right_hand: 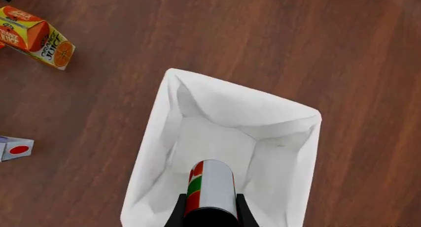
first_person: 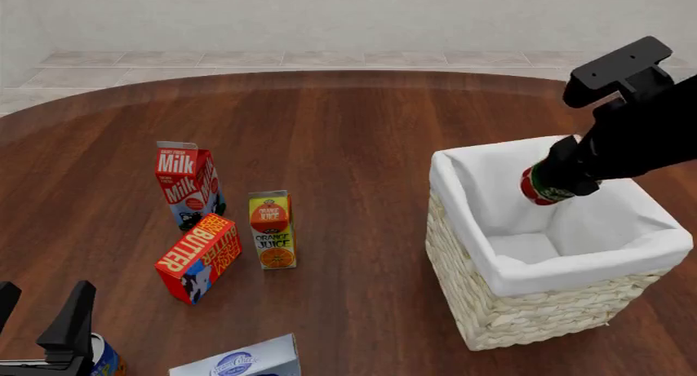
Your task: Pick up the tomato sauce, and put it in the basket.
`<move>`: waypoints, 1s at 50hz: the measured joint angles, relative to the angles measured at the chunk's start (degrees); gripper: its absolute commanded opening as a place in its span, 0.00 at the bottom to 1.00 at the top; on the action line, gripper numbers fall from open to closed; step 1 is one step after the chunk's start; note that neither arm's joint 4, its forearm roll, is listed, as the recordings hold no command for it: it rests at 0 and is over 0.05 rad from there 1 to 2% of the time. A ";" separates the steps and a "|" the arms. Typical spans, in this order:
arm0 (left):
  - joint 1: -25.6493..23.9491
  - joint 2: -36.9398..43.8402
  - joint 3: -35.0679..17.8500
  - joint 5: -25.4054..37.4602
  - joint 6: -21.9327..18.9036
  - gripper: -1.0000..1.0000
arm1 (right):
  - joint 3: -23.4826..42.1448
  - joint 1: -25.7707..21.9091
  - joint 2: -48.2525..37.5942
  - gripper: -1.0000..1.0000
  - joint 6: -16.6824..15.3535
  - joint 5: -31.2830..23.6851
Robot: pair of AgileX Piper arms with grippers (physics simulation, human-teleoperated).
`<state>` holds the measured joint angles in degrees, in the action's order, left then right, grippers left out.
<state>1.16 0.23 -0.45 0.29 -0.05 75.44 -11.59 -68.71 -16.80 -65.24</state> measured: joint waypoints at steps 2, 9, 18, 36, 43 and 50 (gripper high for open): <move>0.00 0.00 0.00 0.00 0.00 1.00 | -0.21 0.14 -0.17 0.00 -0.01 0.19; 0.00 0.00 0.00 0.00 0.00 1.00 | -0.70 0.45 -0.95 0.00 0.11 0.90; 0.00 0.00 0.00 0.00 0.00 1.00 | -1.29 0.75 -2.03 0.00 0.10 1.78; 0.00 0.00 0.00 0.00 0.00 1.00 | -2.72 1.38 -3.95 0.00 0.16 3.57; -0.01 0.00 0.00 0.00 0.00 1.00 | -3.53 1.46 -4.66 0.00 0.38 4.40; -0.01 0.00 0.00 0.00 0.00 1.00 | -4.59 1.79 -5.41 0.00 0.40 5.28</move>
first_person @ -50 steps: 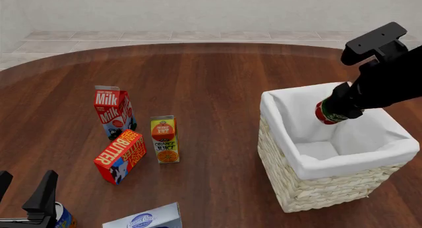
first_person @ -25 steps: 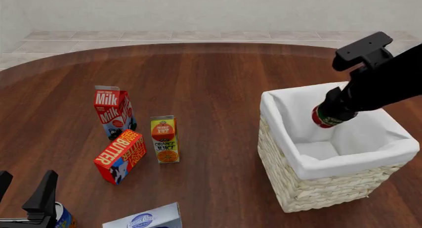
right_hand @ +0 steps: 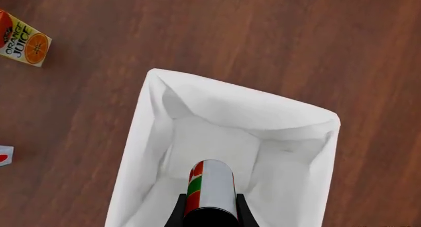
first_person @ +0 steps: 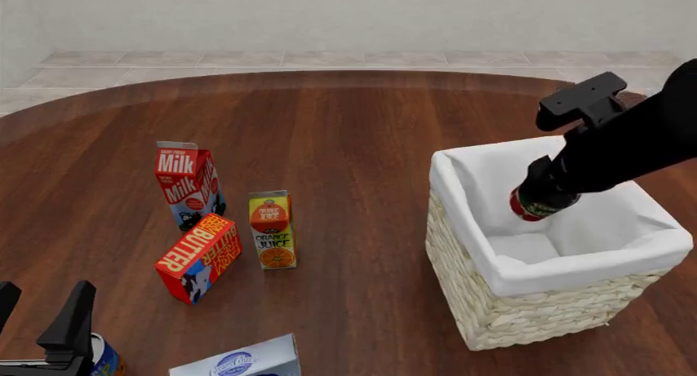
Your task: Pick up the tomato sauce, and put it in the basket.
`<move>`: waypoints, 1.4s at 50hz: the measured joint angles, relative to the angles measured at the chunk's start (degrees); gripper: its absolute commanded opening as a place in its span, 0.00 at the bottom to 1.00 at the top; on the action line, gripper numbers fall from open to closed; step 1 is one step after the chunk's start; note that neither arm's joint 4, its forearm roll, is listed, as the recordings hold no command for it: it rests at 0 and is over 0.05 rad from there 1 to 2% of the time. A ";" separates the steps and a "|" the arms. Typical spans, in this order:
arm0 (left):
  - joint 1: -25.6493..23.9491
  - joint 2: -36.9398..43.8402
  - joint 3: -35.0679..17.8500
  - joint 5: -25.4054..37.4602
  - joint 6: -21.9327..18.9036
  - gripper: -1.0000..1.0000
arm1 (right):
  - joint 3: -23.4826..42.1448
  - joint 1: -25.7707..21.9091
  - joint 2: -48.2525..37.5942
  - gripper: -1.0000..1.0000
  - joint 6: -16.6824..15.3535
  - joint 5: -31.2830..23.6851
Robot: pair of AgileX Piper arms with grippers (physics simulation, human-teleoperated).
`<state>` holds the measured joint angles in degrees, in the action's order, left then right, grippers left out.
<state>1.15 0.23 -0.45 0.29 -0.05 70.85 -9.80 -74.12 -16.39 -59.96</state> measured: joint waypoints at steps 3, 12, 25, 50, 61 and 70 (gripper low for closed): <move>0.00 0.00 0.00 0.00 0.00 1.00 | -0.41 0.13 -0.29 0.00 -0.02 0.31; 0.00 0.00 0.00 0.00 0.00 1.00 | -1.70 0.27 -1.08 0.00 0.13 1.23; 0.00 0.00 0.00 0.00 0.00 1.00 | -3.35 0.58 -1.96 0.00 0.17 2.12; 0.00 0.00 0.00 0.00 0.00 1.00 | -5.10 0.73 -3.90 0.00 0.89 3.70; 0.00 0.00 0.00 0.00 -0.01 1.00 | -5.77 0.67 -4.99 0.00 0.99 4.65; 0.00 0.00 0.00 0.00 0.00 1.00 | -6.26 0.73 -5.44 0.00 0.96 5.03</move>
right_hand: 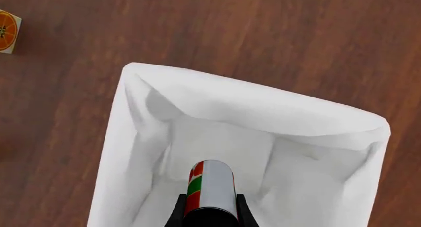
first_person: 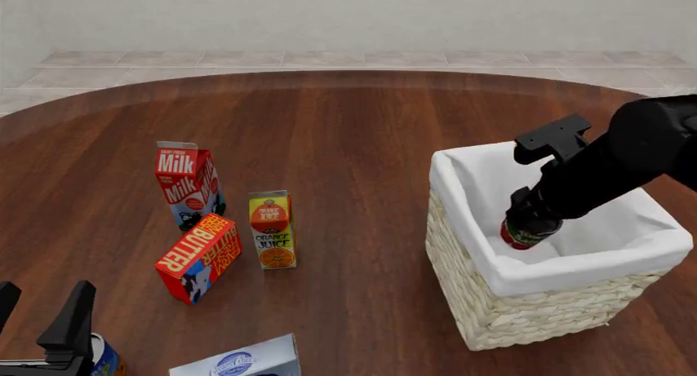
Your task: Pick up the tomato sauce, and put it in the basket.
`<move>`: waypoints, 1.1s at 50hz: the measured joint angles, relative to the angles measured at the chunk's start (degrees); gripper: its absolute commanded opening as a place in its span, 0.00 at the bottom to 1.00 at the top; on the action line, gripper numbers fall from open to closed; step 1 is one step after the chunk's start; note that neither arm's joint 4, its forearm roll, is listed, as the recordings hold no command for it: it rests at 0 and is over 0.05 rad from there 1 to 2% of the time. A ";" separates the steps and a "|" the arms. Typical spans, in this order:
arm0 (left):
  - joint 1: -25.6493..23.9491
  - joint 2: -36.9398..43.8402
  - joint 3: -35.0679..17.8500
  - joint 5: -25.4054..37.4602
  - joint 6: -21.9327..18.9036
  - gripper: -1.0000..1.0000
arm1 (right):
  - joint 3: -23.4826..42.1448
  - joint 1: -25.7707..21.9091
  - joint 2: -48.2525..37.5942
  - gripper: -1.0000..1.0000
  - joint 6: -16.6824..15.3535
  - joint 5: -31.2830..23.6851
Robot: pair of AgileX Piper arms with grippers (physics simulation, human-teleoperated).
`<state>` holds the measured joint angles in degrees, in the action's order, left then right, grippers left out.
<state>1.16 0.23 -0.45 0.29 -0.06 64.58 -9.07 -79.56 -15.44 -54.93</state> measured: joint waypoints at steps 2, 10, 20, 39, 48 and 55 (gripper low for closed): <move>0.00 0.00 0.00 0.00 0.00 1.00 | -0.08 0.00 -0.04 0.00 0.02 0.02; 0.00 0.00 0.00 0.00 0.00 1.00 | -0.28 -0.07 -0.01 1.00 0.55 0.08; 0.00 0.00 0.00 0.00 0.00 1.00 | -0.45 -0.26 0.37 1.00 1.10 0.05; 0.00 0.00 0.00 0.00 0.00 1.00 | -0.08 -1.05 2.79 1.00 1.81 -1.47; 0.00 0.00 0.00 0.00 0.00 1.00 | 0.67 -1.40 5.92 1.00 1.65 -3.96; 0.00 0.00 0.00 0.00 0.00 1.00 | 1.43 -1.76 8.73 1.00 1.50 -6.24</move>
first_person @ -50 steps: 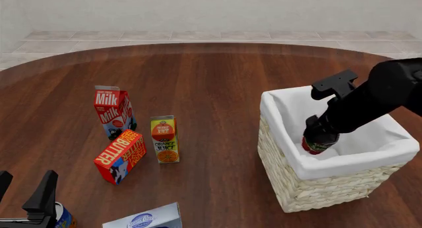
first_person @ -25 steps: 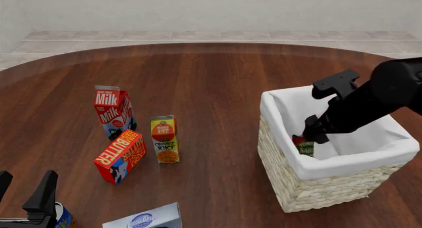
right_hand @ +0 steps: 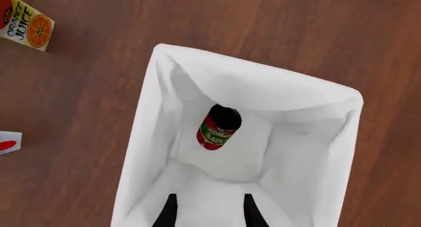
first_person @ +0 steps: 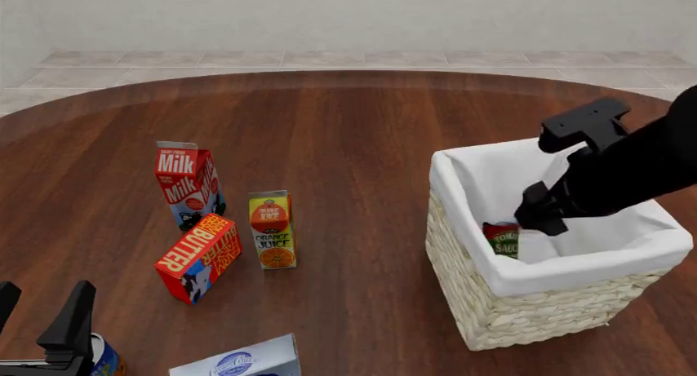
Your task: Pick up the tomato sauce, and put it in the basket.
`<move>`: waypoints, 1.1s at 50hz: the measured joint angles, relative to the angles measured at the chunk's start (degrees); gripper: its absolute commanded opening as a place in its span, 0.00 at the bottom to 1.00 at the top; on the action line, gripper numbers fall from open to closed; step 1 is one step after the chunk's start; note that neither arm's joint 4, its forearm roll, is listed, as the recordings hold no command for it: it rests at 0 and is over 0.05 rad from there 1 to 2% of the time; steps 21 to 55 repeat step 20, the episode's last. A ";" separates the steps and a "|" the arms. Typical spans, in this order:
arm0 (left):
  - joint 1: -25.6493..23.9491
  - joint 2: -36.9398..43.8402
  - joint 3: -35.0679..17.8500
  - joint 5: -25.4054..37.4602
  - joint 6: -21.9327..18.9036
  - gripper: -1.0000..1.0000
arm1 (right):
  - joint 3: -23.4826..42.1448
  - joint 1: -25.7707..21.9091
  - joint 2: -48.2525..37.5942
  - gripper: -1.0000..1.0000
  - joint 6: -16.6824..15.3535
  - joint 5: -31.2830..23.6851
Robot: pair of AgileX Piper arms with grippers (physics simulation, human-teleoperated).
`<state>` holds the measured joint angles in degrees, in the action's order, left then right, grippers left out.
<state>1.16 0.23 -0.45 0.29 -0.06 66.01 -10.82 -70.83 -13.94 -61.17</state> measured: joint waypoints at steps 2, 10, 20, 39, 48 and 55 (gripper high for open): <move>0.00 0.00 0.00 0.00 0.00 1.00 | 0.31 -0.14 0.85 1.00 -0.02 -0.73; 0.00 0.00 0.00 0.00 0.00 1.00 | 1.66 -0.77 4.39 1.00 -0.09 -3.79; 0.00 0.00 0.00 0.00 0.00 1.00 | 2.78 -2.03 8.54 1.00 0.08 -6.76; 0.00 0.00 0.00 0.00 0.00 1.00 | 2.78 -2.03 8.54 1.00 0.08 -6.76; 0.00 0.00 0.00 0.00 0.00 1.00 | 2.78 -2.03 8.54 1.00 0.08 -6.76; 0.00 0.00 0.00 0.00 0.00 1.00 | 2.78 -2.03 8.54 1.00 0.08 -6.76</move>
